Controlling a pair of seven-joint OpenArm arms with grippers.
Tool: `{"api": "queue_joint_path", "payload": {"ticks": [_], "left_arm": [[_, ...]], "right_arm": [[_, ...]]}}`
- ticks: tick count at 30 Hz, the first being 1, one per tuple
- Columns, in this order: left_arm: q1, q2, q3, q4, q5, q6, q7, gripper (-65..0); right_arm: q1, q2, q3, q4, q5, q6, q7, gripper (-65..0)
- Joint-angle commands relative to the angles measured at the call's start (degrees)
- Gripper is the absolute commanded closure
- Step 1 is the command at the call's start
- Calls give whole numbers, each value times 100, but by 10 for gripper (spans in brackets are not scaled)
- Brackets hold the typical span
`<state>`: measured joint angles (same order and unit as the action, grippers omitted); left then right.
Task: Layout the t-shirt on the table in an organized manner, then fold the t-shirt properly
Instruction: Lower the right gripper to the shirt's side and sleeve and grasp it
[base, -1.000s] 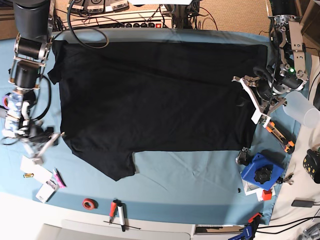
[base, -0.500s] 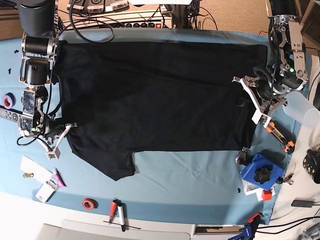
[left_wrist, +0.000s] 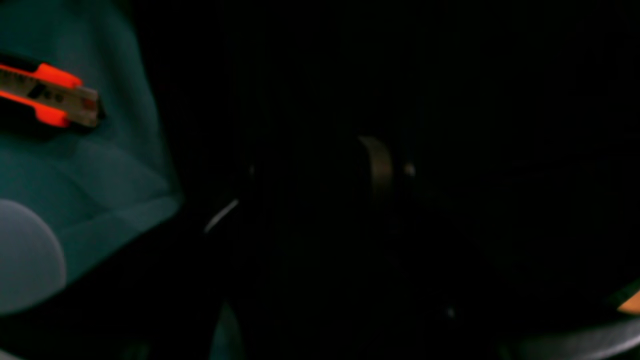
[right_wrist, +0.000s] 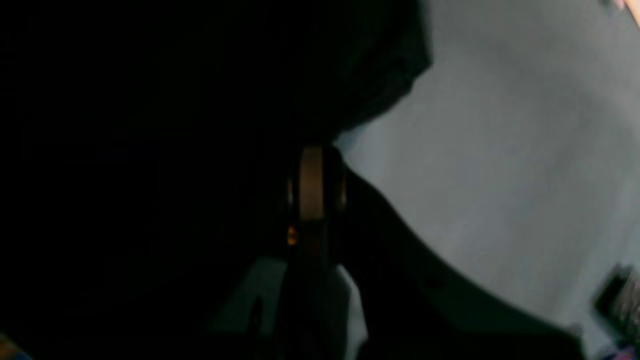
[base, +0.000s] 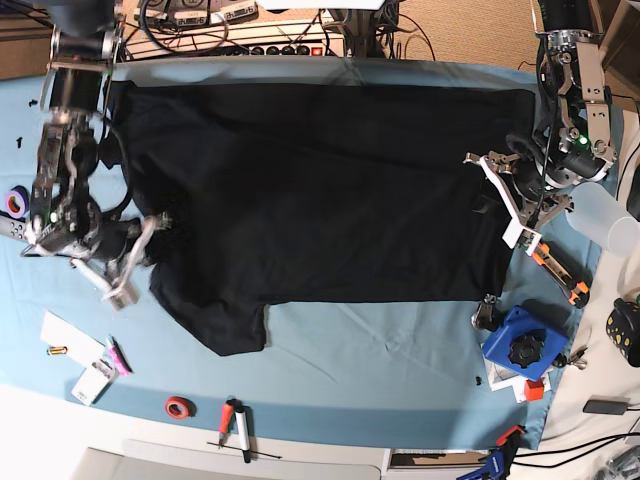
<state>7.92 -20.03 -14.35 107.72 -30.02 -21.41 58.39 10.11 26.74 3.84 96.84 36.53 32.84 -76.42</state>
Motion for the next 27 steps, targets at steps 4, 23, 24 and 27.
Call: {"api": "queue_joint_path", "payload": {"ticks": [4, 23, 24, 27], "left_arm": [[-59, -74, -28, 87, -63, -2, -103, -258], [-61, -74, -28, 87, -188, -4, -144, -258], [-61, -74, -28, 87, -188, -4, -144, -258], [-61, -74, -28, 87, -188, -4, -142, -258]], "right_arm": [[-507, 63, 39, 756, 551, 433, 37, 0], [-1377, 44, 39, 957, 522, 716, -2, 0], [-1377, 48, 39, 957, 439, 716, -20, -5], [-1375, 90, 42, 970, 400, 716, -26, -69]]}}
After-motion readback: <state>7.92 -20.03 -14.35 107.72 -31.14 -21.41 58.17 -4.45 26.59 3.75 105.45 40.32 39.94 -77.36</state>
